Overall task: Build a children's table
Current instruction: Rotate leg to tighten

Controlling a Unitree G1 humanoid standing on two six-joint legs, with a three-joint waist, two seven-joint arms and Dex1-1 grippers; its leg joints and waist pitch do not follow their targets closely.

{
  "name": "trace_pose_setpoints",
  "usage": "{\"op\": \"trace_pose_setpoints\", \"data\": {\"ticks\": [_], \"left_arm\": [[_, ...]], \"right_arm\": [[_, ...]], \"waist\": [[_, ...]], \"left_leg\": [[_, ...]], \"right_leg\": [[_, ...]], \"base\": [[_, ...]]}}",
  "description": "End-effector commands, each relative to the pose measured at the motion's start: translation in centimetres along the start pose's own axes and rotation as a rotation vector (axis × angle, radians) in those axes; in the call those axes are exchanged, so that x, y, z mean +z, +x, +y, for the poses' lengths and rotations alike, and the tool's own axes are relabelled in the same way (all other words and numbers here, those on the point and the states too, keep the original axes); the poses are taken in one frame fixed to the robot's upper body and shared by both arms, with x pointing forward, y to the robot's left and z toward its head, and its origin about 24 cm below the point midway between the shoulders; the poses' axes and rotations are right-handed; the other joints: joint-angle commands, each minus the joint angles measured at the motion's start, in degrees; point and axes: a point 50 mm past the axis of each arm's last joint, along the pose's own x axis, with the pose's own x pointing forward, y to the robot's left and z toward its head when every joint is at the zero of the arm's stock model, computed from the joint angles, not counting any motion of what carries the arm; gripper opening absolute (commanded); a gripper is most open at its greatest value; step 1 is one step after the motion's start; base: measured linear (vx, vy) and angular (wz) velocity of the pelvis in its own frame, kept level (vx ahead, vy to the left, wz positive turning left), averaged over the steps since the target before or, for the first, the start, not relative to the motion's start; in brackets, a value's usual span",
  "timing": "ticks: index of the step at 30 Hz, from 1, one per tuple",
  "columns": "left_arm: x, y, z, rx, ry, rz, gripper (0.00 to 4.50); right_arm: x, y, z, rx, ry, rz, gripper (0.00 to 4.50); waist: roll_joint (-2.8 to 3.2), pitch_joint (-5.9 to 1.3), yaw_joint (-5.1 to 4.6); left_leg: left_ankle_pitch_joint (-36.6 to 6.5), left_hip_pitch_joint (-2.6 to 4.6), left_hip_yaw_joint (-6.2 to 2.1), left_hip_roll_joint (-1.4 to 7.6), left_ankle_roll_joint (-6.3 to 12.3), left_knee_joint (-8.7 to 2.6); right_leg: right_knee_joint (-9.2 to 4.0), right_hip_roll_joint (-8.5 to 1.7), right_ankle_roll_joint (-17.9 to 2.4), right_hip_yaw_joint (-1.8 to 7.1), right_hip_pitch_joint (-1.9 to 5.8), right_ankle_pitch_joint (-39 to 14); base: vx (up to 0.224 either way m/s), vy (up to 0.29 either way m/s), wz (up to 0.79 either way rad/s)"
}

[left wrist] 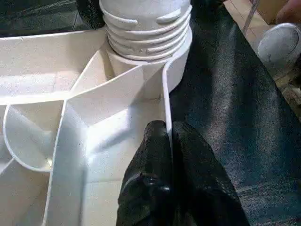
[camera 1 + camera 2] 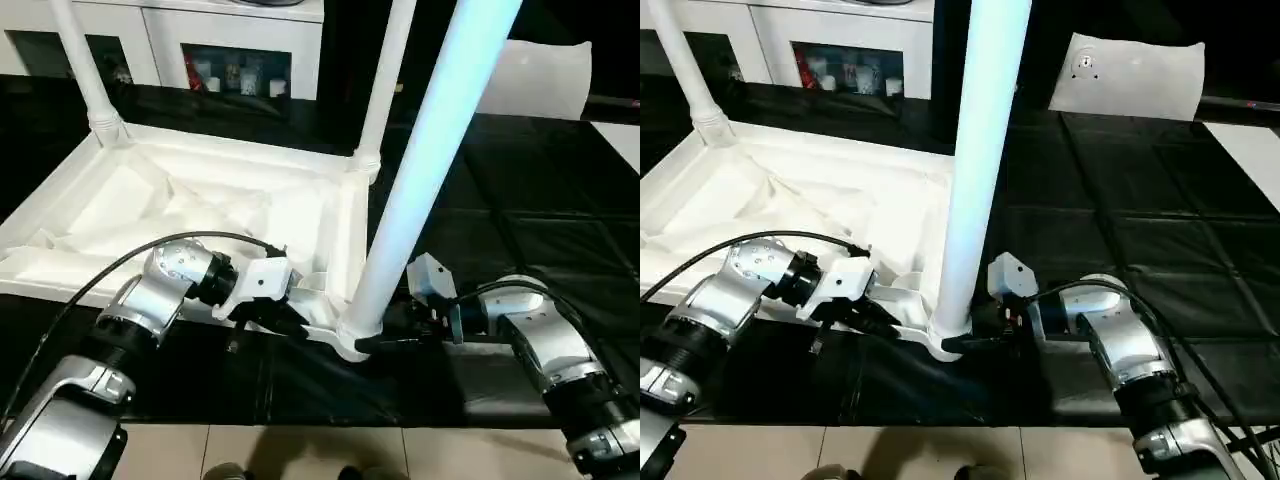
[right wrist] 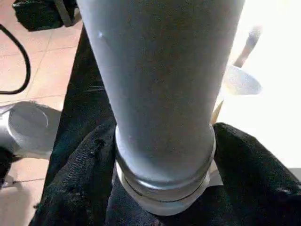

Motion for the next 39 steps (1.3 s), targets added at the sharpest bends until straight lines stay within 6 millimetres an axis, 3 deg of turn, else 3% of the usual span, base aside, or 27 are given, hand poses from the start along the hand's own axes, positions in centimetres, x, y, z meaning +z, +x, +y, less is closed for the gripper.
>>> {"op": "trace_pose_setpoints", "data": {"ticks": [1, 9, 11, 13, 15, 16, 19, 20, 21, 22, 27, 28, 29, 33, 39], "left_arm": [[-0.3, 0.9, -0.7, -0.132, 0.024, 0.063, 0.0], [0.0, 1.2, -0.5, -0.09, -0.017, 0.027, 0.0], [0.8, 2.0, 0.3, 0.024, -0.065, -0.016, 0.0], [1.3, 2.8, 0.9, 0.13, -0.115, -0.049, 0.0], [2.0, 3.9, 1.6, 0.263, -0.185, -0.089, 0.0], [2.2, 4.3, 1.7, 0.298, -0.196, -0.092, 0.0], [2.9, 5.6, 2.0, 0.396, -0.261, -0.11, 0.0], [2.9, 5.6, 2.0, 0.396, -0.261, -0.11, 0.0], [3.4, 6.4, 2.1, 0.45, -0.299, -0.112, 0.0], [3.7, 6.8, 2.3, 0.481, -0.319, -0.111, 0.0], [4.7, 7.4, 3.0, 0.577, -0.362, -0.095, 0.0], [4.8, 7.3, 3.3, 0.589, -0.341, -0.078, 0.0], [4.8, 7.2, 3.4, 0.591, -0.329, -0.071, 0.0], [4.0, 6.7, 3.1, 0.585, -0.314, -0.034, 0.0], [2.0, 4.8, 2.4, 0.538, -0.261, -0.011, 0.0]], "right_arm": [[0.1, 0.2, 0.0, 0.021, -0.005, 0.001, 2.82], [-0.3, 1.0, 0.9, 0.045, 0.081, -0.045, 2.72], [-0.2, 2.1, 1.2, -0.037, 0.154, -0.113, 2.72], [-0.1, 3.3, 1.3, -0.148, 0.192, -0.159, 2.72], [0.1, 5.0, 1.2, -0.303, 0.248, -0.193, 2.72], [0.2, 5.7, 1.1, -0.353, 0.273, -0.203, 2.72], [0.6, 7.5, 0.8, -0.493, 0.337, -0.234, 2.71], [0.6, 7.5, 0.8, -0.493, 0.337, -0.234, 2.71], [1.1, 8.9, 0.4, -0.592, 0.388, -0.25, 2.71], [1.4, 9.6, 0.3, -0.633, 0.409, -0.256, 2.7], [2.3, 11.0, -0.4, -0.757, 0.414, -0.246, 2.7], [2.6, 10.8, -0.5, -0.75, 0.387, -0.276, 3.05], [2.6, 10.3, -0.5, -0.752, 0.366, -0.284, 3.4], [2.2, 8.6, -0.5, -0.771, 0.325, -0.295, 3.54], [1.2, 4.8, -0.5, -0.725, 0.215, -0.28, 4.14]], "waist": [[0.03, -3.0, -0.17], [0.28, -2.9, -0.01], [0.41, -2.88, 0.03], [0.16, -2.72, 0.0], [0.53, -2.07, -0.36], [0.1, -1.96, -0.86], [0.31, -1.85, -1.88], [0.33, -1.97, -2.42], [0.15, -2.13, -2.78], [0.45, -2.03, -3.26], [0.69, -2.27, -3.72], [0.78, -2.5, -3.56], [0.86, -2.54, -3.52], [1.03, -3.05, -3.19], [0.78, -3.27, -2.49]], "left_leg": [[-6.04, 0.16, -0.5, 3.63, 5.08, -3.8], [-6.36, 0.26, -0.51, 3.8, 4.54, -3.97], [-6.41, 0.28, -0.53, 3.89, 4.05, -4.04], [-8.43, 0.26, -0.66, 3.79, 3.32, -4.25], [-12.88, 0.45, -1.07, 3.53, 0.89, -4.7], [-14.3, 0.4, -1.28, 3.6, -0.21, -4.86], [-16.59, 0.0, -1.95, 3.31, -1.23, -5.2], [-17.25, 0.13, -1.97, 3.34, -0.91, -5.11], [-16.67, -0.01, -1.95, 3.4, -0.32, -5.14], [-16.02, -0.1, -1.82, 3.54, -0.43, -5.3], [-15.92, 0.07, -1.73, 3.28, -0.19, -5.17], [-14.12, -0.05, -1.45, 3.21, 0.74, -5.0], [-13.51, -0.16, -1.39, 3.22, 0.98, -5.0], [-8.34, -0.21, -0.93, 3.11, 3.13, -4.42], [-6.53, -0.43, -0.85, 3.13, 5.23, -4.21]], "right_leg": [[-3.75, -5.09, -15.31, 3.13, 3.0, -7.21], [-3.76, -5.06, -15.47, 3.11, 2.94, -7.42], [-3.67, -5.12, -15.57, 3.23, 2.94, -7.11], [-4.2, -5.21, -14.71, 3.26, 2.92, -10.6], [-5.41, -5.43, -11.35, 3.17, 2.45, -23.05], [-5.78, -5.33, -9.7, 3.15, 2.12, -27.29], [-6.38, -5.42, -6.72, 2.86, 2.02, -32.99], [-6.54, -5.46, -6.47, 3.01, 1.82, -32.67], [-6.53, -5.38, -6.8, 3.05, 1.98, -30.79], [-6.28, -5.19, -7.85, 3.21, 1.67, -27.88], [-6.42, -5.11, -8.32, 3.24, 1.73, -25.41], [-6.08, -4.98, -9.15, 3.44, 1.98, -20.33], [-5.96, -4.97, -9.51, 3.45, 2.07, -18.76], [-5.09, -4.9, -12.32, 3.49, 2.72, -9.07], [-5.01, -5.0, -12.87, 3.25, 3.29, -8.9]], "base": [[0.0, 0.0, 0.0], [0.0, 0.0, 0.0], [0.0, 0.0, 0.0], [0.0, 0.0, 0.0], [-0.026, 0.001, -0.02], [-0.051, 0.003, -0.04], [0.0, 0.0, 0.0], [0.0, 0.0, 0.0], [0.0, 0.0, 0.0], [0.0, 0.0, 0.0], [0.0, 0.0, 0.0], [0.0, 0.0, 0.0], [0.0, 0.0, 0.0], [0.014, -0.001, 0.02], [0.0, 0.0, 0.0]]}}
